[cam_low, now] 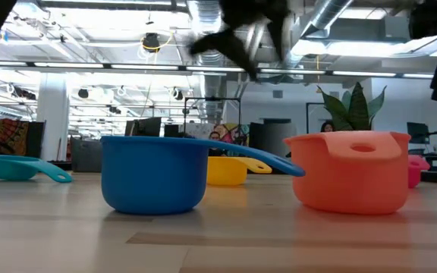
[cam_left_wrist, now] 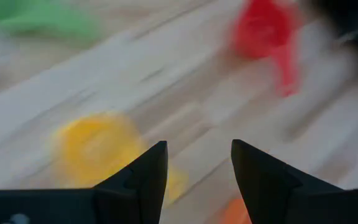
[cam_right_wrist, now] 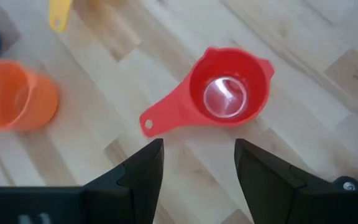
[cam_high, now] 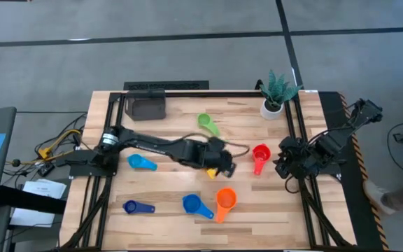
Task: Nest measuring cups in basket
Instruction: Stack the red measuring cup on top of the orange measuring cup
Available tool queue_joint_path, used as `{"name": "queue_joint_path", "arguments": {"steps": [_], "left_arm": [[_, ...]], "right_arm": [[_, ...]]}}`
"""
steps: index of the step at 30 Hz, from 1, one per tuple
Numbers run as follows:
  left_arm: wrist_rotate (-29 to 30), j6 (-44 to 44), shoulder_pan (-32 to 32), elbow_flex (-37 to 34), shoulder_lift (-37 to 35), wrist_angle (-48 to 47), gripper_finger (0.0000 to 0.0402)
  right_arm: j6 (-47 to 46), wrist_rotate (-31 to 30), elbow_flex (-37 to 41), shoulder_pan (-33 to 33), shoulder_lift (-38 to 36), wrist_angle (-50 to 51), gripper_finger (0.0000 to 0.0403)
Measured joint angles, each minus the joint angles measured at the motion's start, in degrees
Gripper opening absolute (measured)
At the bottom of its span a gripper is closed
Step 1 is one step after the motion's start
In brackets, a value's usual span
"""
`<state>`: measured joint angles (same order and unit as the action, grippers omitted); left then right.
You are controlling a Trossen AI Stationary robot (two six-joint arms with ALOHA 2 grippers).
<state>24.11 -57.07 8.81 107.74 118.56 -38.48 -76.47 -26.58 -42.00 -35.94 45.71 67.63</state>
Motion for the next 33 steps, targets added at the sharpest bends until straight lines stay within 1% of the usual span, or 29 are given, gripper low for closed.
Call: {"name": "queue_joint_path", "arguments": {"steps": [2,3,6,7,9,10,12,13,14,17,22,29,33], "left_arm": [[-1.4,4.6,-1.5,-4.1,0.5,13.8,0.0167],[-1.6,6.4,-2.3,-5.7,0.7,18.3,0.0167],[0.1,10.7,-5.1,-9.4,1.4,28.3,0.0167],[0.7,11.9,-6.0,-10.0,1.7,30.4,0.0167],[2.1,14.7,-8.1,-10.3,2.9,32.5,0.0167],[2.1,16.2,-9.1,-10.0,4.3,37.5,0.0167],[1.1,19.2,-10.8,-10.1,6.2,42.7,0.0167],[-0.6,20.9,-11.6,-9.8,7.6,47.0,0.0167],[-2.9,22.0,-12.3,-9.3,8.8,49.0,0.0167],[-6.4,22.8,-13.6,-6.9,11.6,49.6,0.0167],[-10.2,24.4,-15.0,-3.2,16.0,49.7,0.0167],[-16.3,26.4,-15.3,3.5,23.1,53.0,0.0167],[-19.1,26.4,-15.2,7.1,26.6,52.8,0.0167]], "right_arm": [[0.2,2.0,0.0,1.6,0.0,0.0,0.0226],[0.5,3.7,0.0,2.3,0.0,0.0,0.0228],[1.3,9.2,0.0,3.9,-0.1,0.1,0.0229],[0.9,10.5,0.0,4.2,-0.1,0.1,0.0228],[-1.5,11.5,0.0,4.3,-0.1,0.3,0.0226],[-2.8,11.6,0.0,4.2,-0.1,0.3,0.0225],[-5.7,11.9,0.0,4.1,-0.1,0.7,0.0224],[-7.1,12.1,0.0,4.2,-0.1,1.2,0.0224],[-8.3,12.3,0.0,4.2,-0.1,1.4,0.0224],[-11.8,12.3,-0.1,4.1,0.0,2.2,0.0225],[-15.8,12.4,-0.2,4.1,0.0,4.2,0.0226],[-18.7,14.9,-0.2,4.1,0.0,5.6,0.0226],[-20.4,16.3,-0.2,4.2,0.0,5.6,0.0226]]}}
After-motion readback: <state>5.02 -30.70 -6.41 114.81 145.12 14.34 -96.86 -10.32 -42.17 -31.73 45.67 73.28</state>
